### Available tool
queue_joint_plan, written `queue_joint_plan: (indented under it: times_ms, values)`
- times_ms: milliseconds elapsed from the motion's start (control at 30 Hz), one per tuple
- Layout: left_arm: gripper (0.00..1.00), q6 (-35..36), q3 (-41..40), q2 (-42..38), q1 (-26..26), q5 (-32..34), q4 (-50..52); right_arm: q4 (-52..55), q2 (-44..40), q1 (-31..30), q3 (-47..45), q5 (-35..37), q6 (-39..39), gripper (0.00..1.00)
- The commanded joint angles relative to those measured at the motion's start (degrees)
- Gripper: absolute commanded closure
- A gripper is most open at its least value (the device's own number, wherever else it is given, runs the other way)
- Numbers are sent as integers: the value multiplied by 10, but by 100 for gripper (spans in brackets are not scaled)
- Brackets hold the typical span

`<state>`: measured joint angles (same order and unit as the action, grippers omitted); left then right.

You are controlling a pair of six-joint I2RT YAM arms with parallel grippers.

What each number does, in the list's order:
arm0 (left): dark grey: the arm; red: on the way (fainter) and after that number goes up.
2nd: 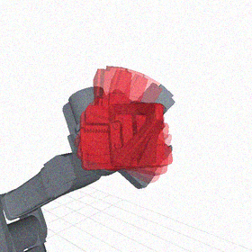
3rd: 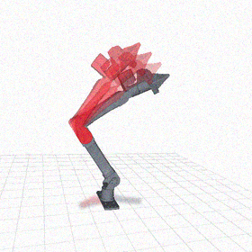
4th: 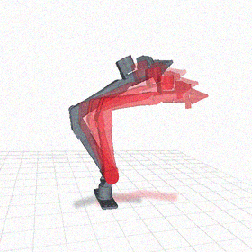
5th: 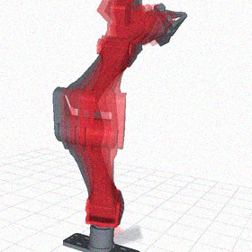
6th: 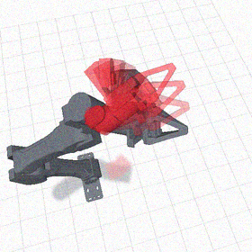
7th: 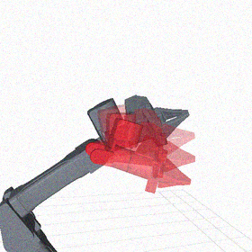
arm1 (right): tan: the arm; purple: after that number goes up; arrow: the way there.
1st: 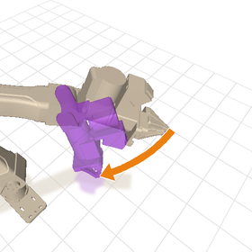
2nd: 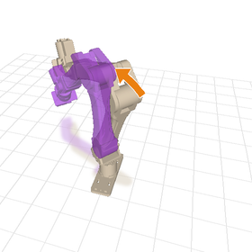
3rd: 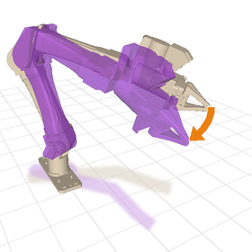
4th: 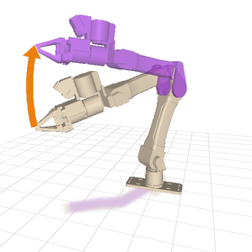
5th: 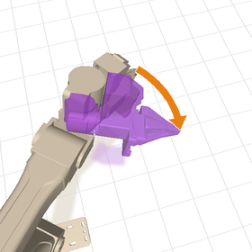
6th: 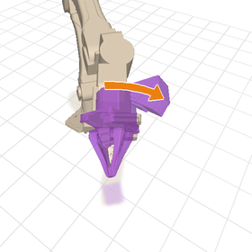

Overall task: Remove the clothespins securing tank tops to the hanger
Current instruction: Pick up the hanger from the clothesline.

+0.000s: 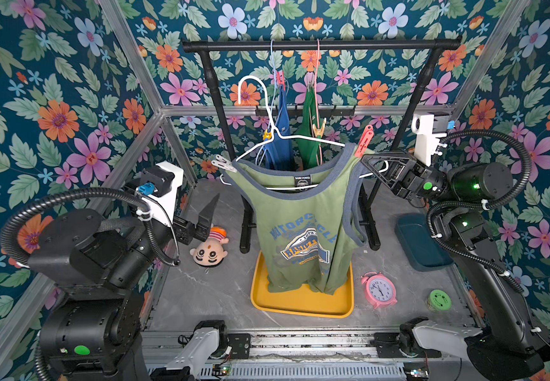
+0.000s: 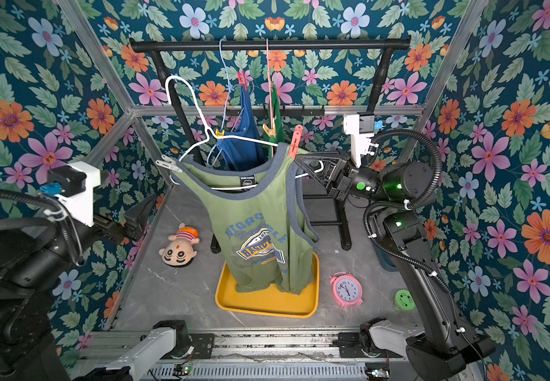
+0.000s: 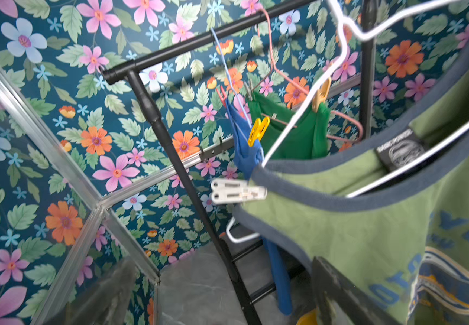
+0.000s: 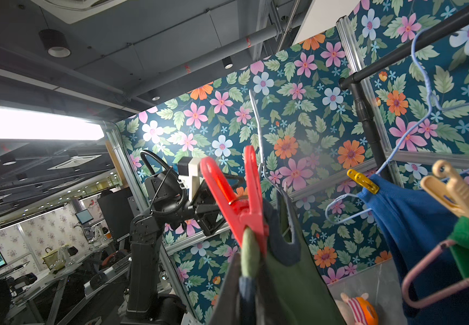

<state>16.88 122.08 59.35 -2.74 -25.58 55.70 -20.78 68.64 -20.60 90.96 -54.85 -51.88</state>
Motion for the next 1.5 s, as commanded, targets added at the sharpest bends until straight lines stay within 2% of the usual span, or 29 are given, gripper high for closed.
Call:
queue_joint_plan:
  times_ms: [0, 200, 367, 567, 700, 833, 900, 1167, 1333, 1467]
  values:
    - [0, -68, 28, 35, 1, -75, -43, -30, -10, -1, -14, -14, 8, 100]
    - [0, -190, 26, 91, 3, -208, -145, -41, -15, 0, -28, -53, -1, 100]
    - [0, -245, 36, 118, 10, -324, -196, -32, -21, -1, -37, -55, 8, 100]
    - [3, -303, 31, 134, 20, -410, -254, -32, -12, 0, -29, -64, 12, 100]
    - [6, -333, 13, 141, 21, -433, -284, -48, 1, -1, -18, -71, 0, 100]
    - [8, -407, -47, 133, 22, -453, -396, -89, 18, -1, -9, -86, -32, 100]
    - [9, -431, -46, 139, 22, -458, -419, -97, 25, -1, -7, -90, -38, 100]
    - [11, -492, -67, 141, 22, -484, -487, -133, 59, -4, 4, -99, -61, 100]
    - [12, -505, -74, 148, 22, -486, -504, -140, 73, -18, 13, -102, -62, 100]
    - [16, -530, -77, 154, 22, -490, -531, -135, 77, -33, 16, -106, -51, 100]
